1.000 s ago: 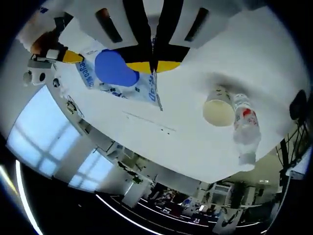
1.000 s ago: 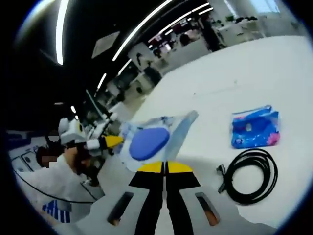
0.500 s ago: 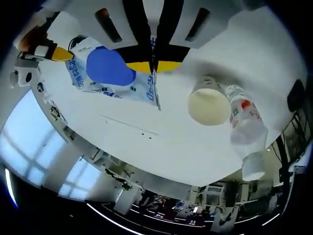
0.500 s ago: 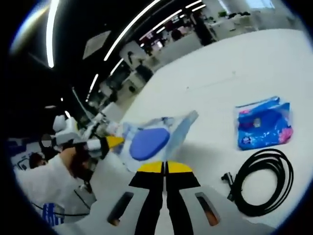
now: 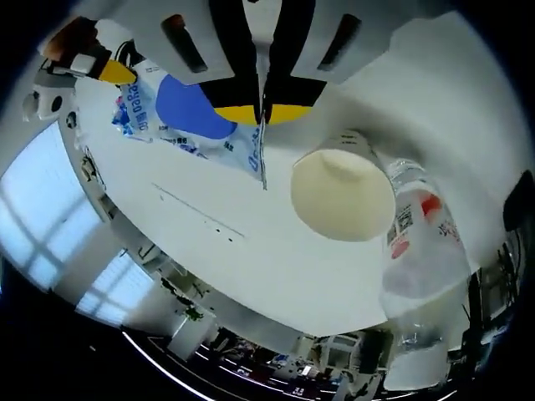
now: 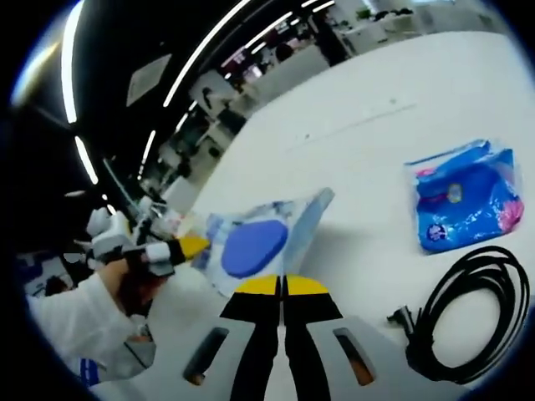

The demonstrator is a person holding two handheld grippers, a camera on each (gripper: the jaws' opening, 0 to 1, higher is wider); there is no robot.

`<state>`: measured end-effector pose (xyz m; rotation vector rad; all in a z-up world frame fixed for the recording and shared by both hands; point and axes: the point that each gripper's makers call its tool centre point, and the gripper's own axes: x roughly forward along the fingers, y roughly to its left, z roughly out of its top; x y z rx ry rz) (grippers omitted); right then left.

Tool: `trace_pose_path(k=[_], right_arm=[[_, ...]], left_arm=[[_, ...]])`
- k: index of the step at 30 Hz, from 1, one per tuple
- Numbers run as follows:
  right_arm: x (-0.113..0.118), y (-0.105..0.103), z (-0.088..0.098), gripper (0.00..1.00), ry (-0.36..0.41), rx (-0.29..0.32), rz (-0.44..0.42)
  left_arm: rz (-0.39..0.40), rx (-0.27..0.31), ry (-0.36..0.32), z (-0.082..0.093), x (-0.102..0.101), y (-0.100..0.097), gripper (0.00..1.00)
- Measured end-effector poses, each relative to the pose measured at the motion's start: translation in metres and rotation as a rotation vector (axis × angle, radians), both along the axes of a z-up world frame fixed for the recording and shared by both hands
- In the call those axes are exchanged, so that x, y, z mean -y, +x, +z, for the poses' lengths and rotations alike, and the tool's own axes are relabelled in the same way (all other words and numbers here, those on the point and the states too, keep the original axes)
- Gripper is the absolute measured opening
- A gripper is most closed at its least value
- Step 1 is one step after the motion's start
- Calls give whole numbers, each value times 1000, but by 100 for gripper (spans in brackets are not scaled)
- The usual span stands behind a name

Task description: Arrange the tabletop items into an orderly group along one side of the table until the central work area is clear of visible clutter.

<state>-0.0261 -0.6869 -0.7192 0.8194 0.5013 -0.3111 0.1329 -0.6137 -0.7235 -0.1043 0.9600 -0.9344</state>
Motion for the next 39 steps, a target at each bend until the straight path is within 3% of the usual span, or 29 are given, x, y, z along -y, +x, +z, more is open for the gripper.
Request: trace_pose_path(k=[7, 14, 24, 28, 35, 39], right_arm=[[-1, 8, -10, 0, 16, -15, -25], [1, 13, -19, 0, 8, -39, -39], [2, 19, -25, 0, 11, -47, -65], [3, 19, -27, 0, 2, -56, -82], [2, 21, -27, 0, 0, -51, -108], [1, 21, -28, 0, -45, -65, -97]], left_arm=[[17, -5, -9, -9, 1, 8, 0], [16, 31, -6, -12, 2, 11, 0], [14, 28, -20, -14, 0, 12, 12], [-7, 18, -18, -12, -3, 8, 24], [3, 40, -55, 2, -18, 4, 25], [-13, 44, -91, 13, -33, -8, 26]])
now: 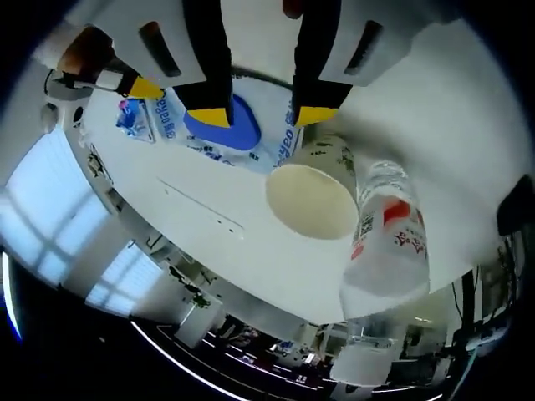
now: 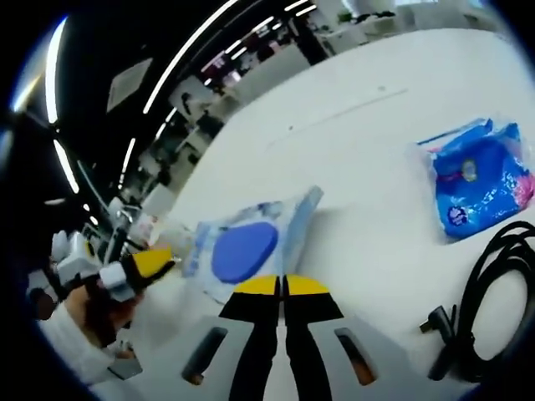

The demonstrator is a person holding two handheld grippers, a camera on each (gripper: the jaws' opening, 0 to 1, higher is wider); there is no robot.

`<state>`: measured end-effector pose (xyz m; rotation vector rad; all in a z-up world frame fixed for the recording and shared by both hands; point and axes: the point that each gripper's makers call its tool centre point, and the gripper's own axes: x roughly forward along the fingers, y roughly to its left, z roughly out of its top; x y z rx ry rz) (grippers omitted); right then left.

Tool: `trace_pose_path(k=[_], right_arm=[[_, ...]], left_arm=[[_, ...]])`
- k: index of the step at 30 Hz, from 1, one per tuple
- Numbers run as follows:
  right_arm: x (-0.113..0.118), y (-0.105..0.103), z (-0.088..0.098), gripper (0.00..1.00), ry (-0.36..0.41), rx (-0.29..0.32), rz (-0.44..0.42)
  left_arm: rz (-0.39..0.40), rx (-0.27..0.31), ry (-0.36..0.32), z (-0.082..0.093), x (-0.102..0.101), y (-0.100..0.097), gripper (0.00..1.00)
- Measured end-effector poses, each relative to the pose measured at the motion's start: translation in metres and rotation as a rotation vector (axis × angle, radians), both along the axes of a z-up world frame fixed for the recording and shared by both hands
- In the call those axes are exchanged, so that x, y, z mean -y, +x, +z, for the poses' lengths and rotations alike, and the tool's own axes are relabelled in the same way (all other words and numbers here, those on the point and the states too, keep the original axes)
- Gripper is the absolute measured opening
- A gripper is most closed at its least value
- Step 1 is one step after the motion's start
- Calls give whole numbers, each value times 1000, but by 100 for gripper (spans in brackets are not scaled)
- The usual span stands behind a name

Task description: Arrange the tabletop items into an orderly group along one side of the table until the central work area is clear of visible clutter.

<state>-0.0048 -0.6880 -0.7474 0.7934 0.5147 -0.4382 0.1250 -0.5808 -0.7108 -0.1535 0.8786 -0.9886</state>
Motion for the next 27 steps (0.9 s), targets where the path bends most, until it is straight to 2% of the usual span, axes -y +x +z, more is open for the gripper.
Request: trace_pose_path(k=[3, 7, 8, 11, 15, 21, 24, 27], right_arm=[[-2, 1, 1, 1, -5, 9, 12], [-1, 1, 9, 21, -78, 9, 58], [-1, 1, 10, 23, -80, 10, 60], [-1, -2, 20, 30, -103, 19, 89], [-4, -10, 29, 39, -139, 23, 138], [-9, -23, 42, 55, -189, 41, 218], [-12, -34, 50, 62, -228, 41, 268], [-12, -45, 54, 65, -251, 35, 296]], left_arm=[[-1, -13, -45, 11, -17, -12, 27], [1, -22, -91, 25, -41, -25, 29], [5, -4, -101, 30, -50, -27, 31], [21, 14, -129, 42, -68, -28, 41], [59, 28, -184, 56, -86, -29, 66], [73, 84, -187, 66, -105, -34, 98], [44, 96, -211, 73, -109, -42, 100], [-15, 155, -182, 76, -113, -50, 100]])
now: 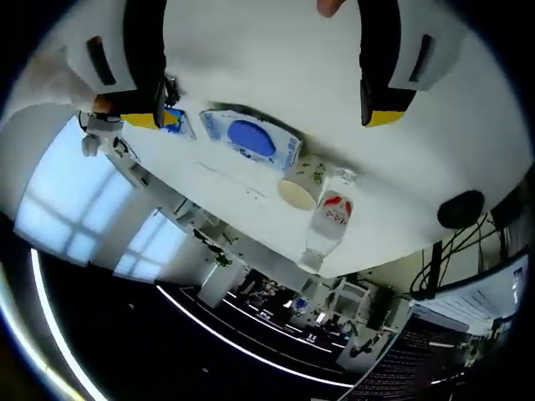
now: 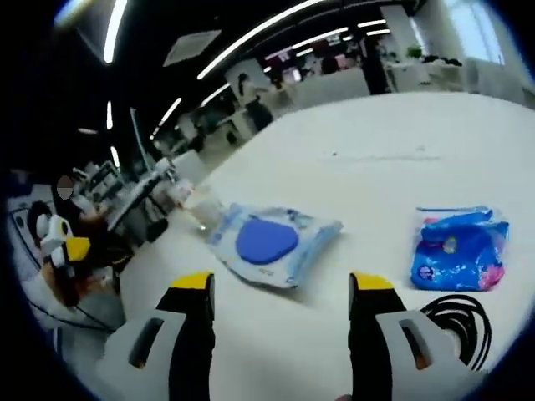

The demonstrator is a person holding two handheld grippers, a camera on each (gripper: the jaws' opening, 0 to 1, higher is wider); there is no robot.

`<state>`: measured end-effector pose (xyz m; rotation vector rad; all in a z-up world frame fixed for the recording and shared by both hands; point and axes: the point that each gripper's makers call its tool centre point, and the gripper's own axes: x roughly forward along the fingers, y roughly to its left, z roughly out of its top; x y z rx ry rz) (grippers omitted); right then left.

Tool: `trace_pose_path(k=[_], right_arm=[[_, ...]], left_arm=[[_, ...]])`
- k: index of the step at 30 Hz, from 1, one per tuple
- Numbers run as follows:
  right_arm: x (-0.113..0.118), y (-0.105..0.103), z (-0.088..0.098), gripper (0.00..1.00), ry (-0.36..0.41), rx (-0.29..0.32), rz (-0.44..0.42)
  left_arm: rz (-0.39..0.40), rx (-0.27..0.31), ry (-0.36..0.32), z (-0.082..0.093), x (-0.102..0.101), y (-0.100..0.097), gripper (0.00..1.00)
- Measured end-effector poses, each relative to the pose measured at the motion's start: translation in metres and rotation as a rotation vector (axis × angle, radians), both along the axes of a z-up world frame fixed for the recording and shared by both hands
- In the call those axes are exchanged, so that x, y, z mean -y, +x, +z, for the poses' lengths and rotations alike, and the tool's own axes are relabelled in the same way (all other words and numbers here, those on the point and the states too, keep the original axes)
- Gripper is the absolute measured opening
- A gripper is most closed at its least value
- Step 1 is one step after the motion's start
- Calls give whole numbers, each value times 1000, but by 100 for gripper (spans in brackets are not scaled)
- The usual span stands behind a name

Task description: Arrange the tabletop items into an orderly group along one side of the table until the central work area is clear of visible clutter.

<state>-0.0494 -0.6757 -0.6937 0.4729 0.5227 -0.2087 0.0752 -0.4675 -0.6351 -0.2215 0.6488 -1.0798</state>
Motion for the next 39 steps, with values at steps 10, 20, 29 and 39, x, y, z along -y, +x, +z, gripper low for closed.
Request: trace_pose_path(k=[10, 20, 29, 39], right_arm=[[12, -34, 15, 65, -21, 9, -48], [13, -50, 18, 63, -17, 15, -68], [12, -74, 17, 64, -8, 17, -76], [2, -109, 15, 64, 20, 13, -99]], left_arm=[[-23, -5, -7, 5, 5, -12, 100], [-80, 11, -5, 12, 20, -26, 100], [-131, 17, 13, 9, 30, -48, 98], [-217, 11, 56, -6, 39, -79, 96]])
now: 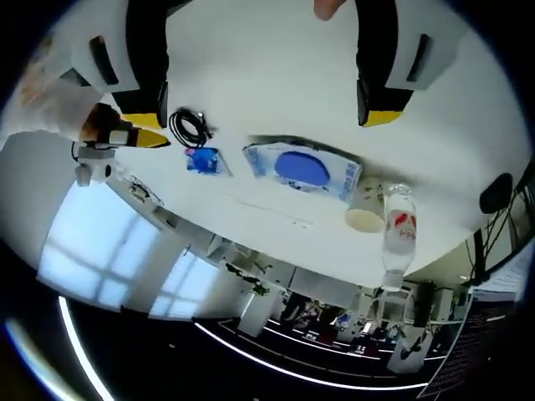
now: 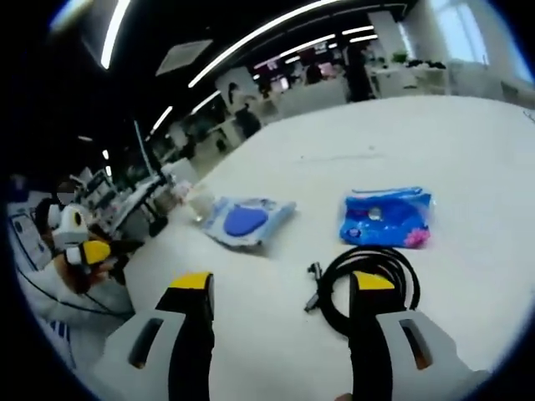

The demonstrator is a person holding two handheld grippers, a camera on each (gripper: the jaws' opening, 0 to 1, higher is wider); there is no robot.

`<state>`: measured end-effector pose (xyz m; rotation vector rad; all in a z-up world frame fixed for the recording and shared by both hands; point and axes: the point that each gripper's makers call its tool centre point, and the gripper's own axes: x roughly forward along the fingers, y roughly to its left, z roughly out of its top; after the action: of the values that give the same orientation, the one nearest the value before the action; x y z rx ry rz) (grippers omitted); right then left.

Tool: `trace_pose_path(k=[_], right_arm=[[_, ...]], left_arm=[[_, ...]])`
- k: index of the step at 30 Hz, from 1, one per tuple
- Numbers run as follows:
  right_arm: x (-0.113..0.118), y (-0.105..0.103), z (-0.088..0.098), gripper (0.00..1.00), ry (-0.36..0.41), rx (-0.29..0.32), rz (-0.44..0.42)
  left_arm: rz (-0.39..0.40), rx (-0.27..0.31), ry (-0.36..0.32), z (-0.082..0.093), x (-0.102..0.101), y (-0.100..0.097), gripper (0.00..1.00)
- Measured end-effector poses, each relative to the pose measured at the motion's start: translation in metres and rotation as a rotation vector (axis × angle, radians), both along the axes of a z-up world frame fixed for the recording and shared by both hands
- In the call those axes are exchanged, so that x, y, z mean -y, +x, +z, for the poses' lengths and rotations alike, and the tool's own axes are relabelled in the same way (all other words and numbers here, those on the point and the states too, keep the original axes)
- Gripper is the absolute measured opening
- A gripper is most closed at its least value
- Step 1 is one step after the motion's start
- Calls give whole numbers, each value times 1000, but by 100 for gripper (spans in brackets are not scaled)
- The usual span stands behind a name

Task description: Arrange the tabletop items into an orderly group along one side of the table until the central work area is clear of visible clutter.

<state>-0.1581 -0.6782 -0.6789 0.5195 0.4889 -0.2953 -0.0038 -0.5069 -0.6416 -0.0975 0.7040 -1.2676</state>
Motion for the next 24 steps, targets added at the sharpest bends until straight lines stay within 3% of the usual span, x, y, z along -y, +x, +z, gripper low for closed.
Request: trace_pose_path(k=[9, 24], right_arm=[[-4, -20, -1, 64, 21, 3, -34], [19, -40, -1, 64, 20, -1, -92]], left_arm=[[-51, -7, 15, -4, 14, -10, 96], [-117, -4, 12, 1, 55, -19, 94]])
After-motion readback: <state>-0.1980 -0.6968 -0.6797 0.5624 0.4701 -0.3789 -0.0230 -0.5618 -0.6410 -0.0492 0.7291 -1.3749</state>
